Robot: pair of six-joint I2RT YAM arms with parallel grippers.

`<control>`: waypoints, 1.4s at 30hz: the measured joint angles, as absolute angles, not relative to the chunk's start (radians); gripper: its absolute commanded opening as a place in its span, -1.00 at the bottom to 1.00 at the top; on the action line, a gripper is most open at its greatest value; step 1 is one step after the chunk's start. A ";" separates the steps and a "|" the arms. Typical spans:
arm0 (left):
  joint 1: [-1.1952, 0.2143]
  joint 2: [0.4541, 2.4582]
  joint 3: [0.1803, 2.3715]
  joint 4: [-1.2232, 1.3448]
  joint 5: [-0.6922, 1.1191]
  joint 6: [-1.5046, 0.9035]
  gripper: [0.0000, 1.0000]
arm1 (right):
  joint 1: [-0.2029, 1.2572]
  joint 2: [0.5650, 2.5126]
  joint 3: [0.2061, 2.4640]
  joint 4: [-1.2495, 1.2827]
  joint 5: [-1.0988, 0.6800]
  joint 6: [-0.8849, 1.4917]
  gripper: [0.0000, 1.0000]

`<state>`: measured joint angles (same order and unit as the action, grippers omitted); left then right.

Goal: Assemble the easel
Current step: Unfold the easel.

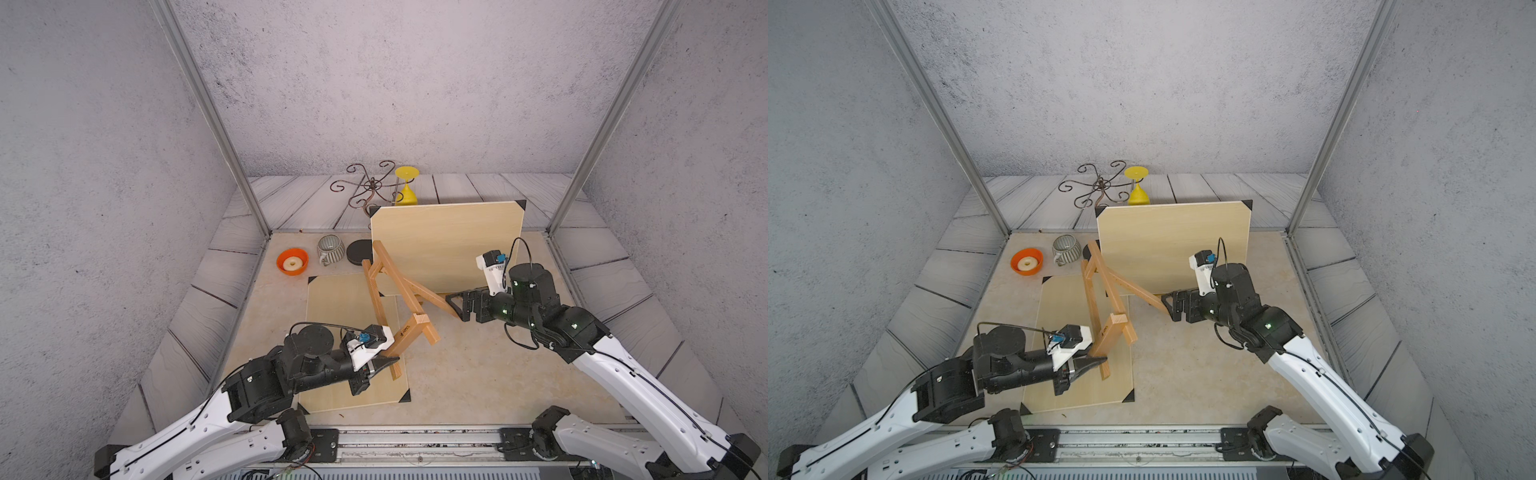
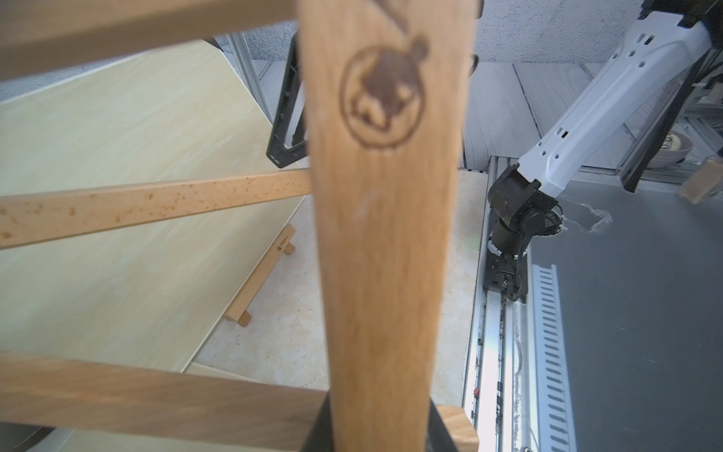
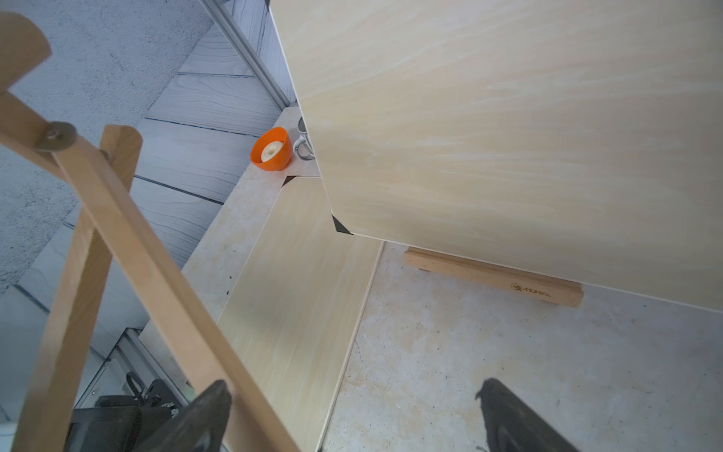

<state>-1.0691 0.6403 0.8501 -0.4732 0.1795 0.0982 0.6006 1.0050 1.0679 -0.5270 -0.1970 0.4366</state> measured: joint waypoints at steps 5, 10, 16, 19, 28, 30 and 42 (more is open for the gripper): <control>-1.069 0.616 0.834 -0.467 0.146 0.121 -1.00 | 0.617 1.018 1.065 -0.523 -0.237 0.434 0.98; -1.069 0.591 0.833 -0.466 0.134 0.139 -1.00 | 0.621 1.048 1.046 -0.521 -0.225 0.419 0.98; -1.067 0.584 0.825 -0.456 0.135 0.153 -1.00 | 0.629 1.057 1.040 -0.527 -0.148 0.408 0.98; -1.067 0.586 0.822 -0.450 0.135 0.157 -1.00 | 0.635 1.056 1.040 -0.528 -0.119 0.406 0.97; -1.068 0.606 0.822 -0.437 0.134 0.175 -1.00 | 0.630 1.039 1.050 -0.571 -0.128 0.366 0.98; -1.068 0.624 0.822 -0.436 0.121 0.184 -1.00 | 0.627 1.036 1.056 -0.579 -0.156 0.366 0.98; -1.069 0.753 0.813 -0.369 -0.002 0.306 -1.00 | 0.627 0.907 1.330 -0.781 -0.191 0.411 0.97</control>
